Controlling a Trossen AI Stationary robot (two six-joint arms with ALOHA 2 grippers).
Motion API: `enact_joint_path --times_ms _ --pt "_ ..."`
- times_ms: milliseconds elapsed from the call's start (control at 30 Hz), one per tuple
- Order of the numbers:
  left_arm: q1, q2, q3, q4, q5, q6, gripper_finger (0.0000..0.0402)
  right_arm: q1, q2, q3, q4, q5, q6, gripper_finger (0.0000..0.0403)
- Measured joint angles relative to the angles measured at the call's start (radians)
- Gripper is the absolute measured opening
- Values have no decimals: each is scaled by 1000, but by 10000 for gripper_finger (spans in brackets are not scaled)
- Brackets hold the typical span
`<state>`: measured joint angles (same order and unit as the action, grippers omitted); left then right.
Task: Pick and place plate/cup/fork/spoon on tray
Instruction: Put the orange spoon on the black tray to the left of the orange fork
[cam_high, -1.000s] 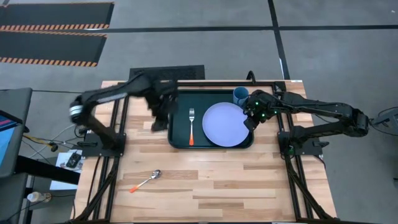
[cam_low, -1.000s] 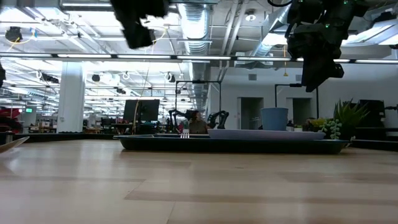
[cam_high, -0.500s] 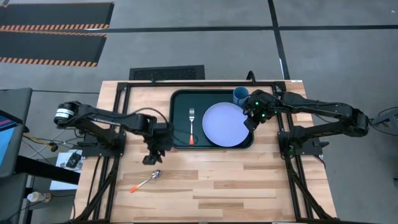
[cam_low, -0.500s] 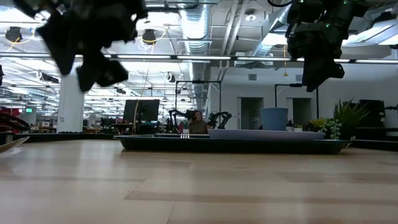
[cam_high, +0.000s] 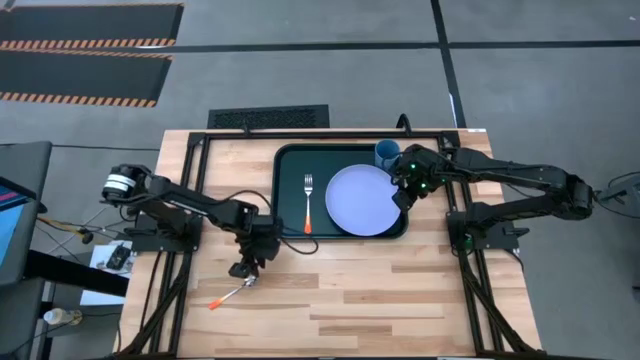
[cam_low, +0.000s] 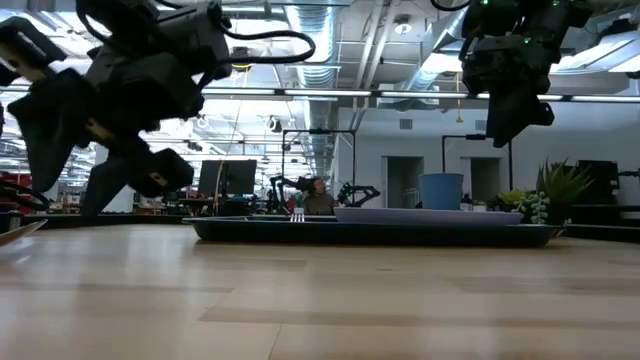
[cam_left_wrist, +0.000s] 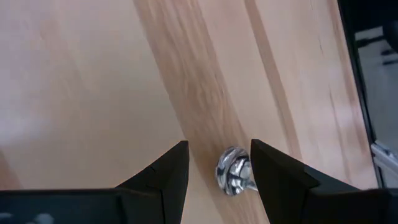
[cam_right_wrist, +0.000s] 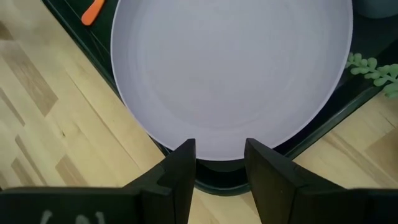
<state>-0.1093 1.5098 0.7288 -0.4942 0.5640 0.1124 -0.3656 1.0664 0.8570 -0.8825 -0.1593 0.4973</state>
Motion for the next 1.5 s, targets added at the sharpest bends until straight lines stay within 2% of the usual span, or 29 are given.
enact_joint_path --times_ms 267,400,533,800,967,1100,1233,1333,1500 --pt "-31 113 0 18 53 35 157 0 0 0 -3 0 2 161" --pt "-31 130 2 19 60 66 151 0 0 0 -3 0 2 161" --pt "-32 130 2 16 57 86 116 0 0 0 -3 0 2 161" --pt "-33 131 1 16 58 85 11 0 0 0 -2 0 10 161" --pt "-33 131 1 14 60 32 6 0 0 0 -2 0 10 161" --pt "-25 128 22 4 112 -79 3 0 0 0 -2 0 10 161" --pt "28 66 70 -27 142 -170 1 0 0 0 -2 0 9 161" --pt "112 -6 106 -61 137 -194 1 0 0 0 0 0 9 161" --pt "329 -101 163 -72 29 -234 0 0 0 0 3 1 -1 161"
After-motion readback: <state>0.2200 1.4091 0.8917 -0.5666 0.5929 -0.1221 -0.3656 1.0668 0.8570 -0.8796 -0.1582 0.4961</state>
